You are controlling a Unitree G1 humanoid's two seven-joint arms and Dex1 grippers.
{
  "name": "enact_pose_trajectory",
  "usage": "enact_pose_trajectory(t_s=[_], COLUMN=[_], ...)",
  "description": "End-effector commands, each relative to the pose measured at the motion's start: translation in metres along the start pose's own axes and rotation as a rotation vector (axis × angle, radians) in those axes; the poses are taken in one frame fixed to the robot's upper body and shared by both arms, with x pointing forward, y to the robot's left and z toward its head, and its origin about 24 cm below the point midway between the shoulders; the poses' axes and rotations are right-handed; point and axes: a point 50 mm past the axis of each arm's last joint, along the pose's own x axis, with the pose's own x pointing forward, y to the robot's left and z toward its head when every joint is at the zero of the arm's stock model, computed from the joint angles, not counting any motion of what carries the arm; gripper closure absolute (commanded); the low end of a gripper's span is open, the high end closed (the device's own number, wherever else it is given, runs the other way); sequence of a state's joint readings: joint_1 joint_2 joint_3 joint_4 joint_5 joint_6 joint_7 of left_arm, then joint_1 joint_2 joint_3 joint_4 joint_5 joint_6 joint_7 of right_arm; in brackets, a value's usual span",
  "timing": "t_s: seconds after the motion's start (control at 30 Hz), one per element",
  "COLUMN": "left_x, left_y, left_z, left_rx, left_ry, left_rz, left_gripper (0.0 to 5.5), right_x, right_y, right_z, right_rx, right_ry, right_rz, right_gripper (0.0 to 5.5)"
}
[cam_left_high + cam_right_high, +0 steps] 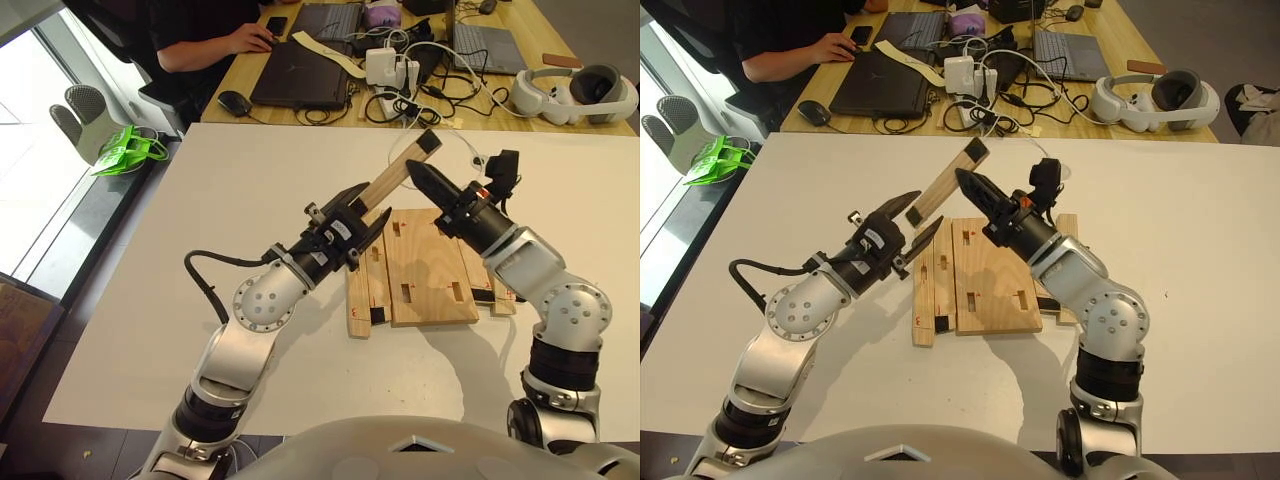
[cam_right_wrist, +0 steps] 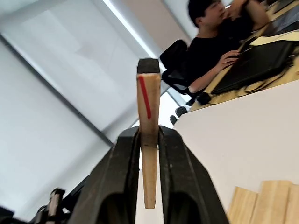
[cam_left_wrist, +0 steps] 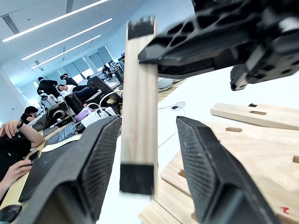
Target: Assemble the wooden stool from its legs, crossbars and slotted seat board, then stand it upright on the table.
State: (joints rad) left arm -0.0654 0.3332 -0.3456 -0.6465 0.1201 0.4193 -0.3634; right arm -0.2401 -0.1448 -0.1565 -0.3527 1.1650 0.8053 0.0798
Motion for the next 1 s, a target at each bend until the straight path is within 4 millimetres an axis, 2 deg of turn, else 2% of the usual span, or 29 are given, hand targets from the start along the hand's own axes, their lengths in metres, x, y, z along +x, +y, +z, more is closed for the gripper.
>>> enact_pose_trajectory(t_s=[0.03,0.13,0.23,0.33,0.4,0.47,0.63,0.7,0.87,1.0], left_x=[-0.002,-0.005,-0.012,-0.021,-0.024,-0.026,-0.026,-0.026,-0.023,-0.021], left_y=[0.001,0.002,0.008,0.015,0.017,0.019,0.02,0.02,0.021,0.019], left_z=[-0.002,-0.005,-0.008,-0.011,-0.012,-0.011,-0.011,-0.011,-0.009,-0.009], left_rx=[-0.031,-0.042,-0.078,-0.125,-0.148,-0.16,-0.16,-0.155,-0.15,-0.155], left_ry=[0.026,0.045,0.068,0.103,0.111,0.114,0.115,0.114,0.101,0.096], left_rz=[0.006,0.017,0.093,0.196,0.231,0.24,0.213,0.198,0.175,0.153], left_gripper=[3.2,3.2,3.2,3.2,3.2,3.2,3.2,3.2,3.2,3.2], right_x=[0.001,-0.016,-0.041,-0.067,-0.085,-0.11,-0.135,-0.135,-0.109,-0.106], right_y=[-0.021,-0.042,-0.034,-0.029,-0.034,-0.048,-0.063,-0.065,-0.052,-0.055], right_z=[0.011,0.029,0.046,0.047,0.041,0.032,0.011,0.008,0.017,0.009], right_rx=[-0.057,-0.315,-0.699,-0.957,-0.993,-0.942,-0.84,-0.851,-0.981,-0.936], right_ry=[-0.119,-0.199,-0.215,-0.11,-0.02,0.073,0.166,0.17,0.079,0.062], right_rz=[-0.241,-0.508,-0.605,-0.653,-0.686,-0.772,-0.86,-0.85,-0.739,-0.744], right_gripper=[5.09,5.09,5.09,5.09,5.09,5.09,5.09,5.09,5.09,5.09])
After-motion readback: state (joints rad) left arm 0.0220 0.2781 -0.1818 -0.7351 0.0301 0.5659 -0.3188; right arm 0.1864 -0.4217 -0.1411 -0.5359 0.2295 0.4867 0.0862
